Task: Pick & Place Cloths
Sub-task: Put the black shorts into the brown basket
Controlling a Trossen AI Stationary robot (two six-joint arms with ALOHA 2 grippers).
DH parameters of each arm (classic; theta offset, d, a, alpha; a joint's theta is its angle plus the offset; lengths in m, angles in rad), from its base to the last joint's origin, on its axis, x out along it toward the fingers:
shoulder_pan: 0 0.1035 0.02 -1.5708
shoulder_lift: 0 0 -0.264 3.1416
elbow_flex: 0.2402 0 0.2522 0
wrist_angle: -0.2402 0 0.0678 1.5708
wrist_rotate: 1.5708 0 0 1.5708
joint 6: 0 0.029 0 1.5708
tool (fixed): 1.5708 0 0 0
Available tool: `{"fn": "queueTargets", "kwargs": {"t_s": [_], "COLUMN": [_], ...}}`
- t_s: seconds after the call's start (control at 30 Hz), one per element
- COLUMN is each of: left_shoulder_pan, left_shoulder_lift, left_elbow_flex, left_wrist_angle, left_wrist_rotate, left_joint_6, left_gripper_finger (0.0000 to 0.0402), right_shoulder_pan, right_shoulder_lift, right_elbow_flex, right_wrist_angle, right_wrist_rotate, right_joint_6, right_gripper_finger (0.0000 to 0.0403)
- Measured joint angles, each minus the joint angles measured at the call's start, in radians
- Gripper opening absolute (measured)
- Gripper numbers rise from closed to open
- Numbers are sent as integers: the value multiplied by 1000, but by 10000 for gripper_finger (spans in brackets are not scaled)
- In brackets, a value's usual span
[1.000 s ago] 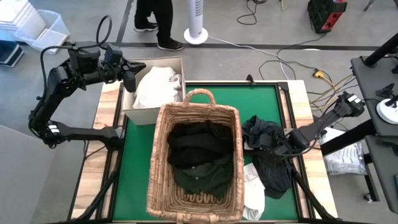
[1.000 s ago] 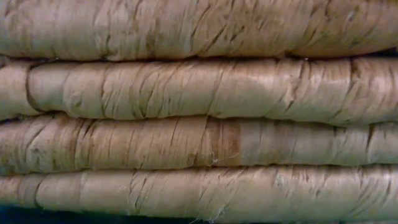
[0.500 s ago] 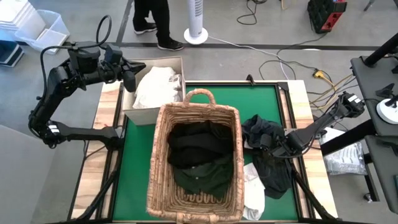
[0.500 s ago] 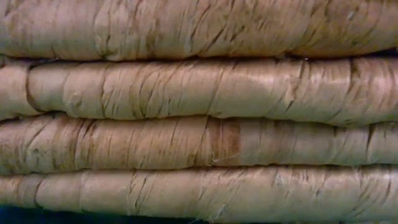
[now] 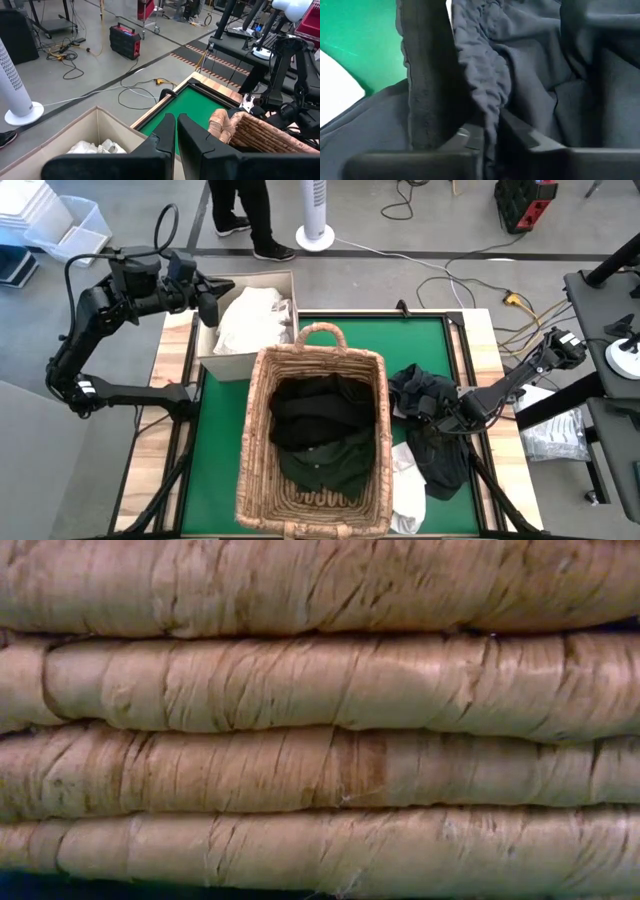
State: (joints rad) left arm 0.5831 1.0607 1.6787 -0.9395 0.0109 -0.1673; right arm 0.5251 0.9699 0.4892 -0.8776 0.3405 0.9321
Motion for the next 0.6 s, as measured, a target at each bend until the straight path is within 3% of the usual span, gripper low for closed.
{"fn": "queueTargets", "kwargs": {"t_s": [0.1,0.6], "left_shoulder_pan": [0,0], "left_shoulder_lift": [0,0], "left_elbow_flex": [0,0], "left_wrist_angle": [3,5], "left_wrist_rotate": [0,0], "left_joint_6": [0,0], "left_gripper_finger": [0,0], "right_shoulder_pan": [0,0], "right_shoulder_lift": [0,0], "right_elbow_flex": [0,75], "right_wrist_angle": [2,-55], "right_wrist_rotate": [-1,-4], "right_joint_6": [0,37], "right_gripper_finger": [18,10]}}
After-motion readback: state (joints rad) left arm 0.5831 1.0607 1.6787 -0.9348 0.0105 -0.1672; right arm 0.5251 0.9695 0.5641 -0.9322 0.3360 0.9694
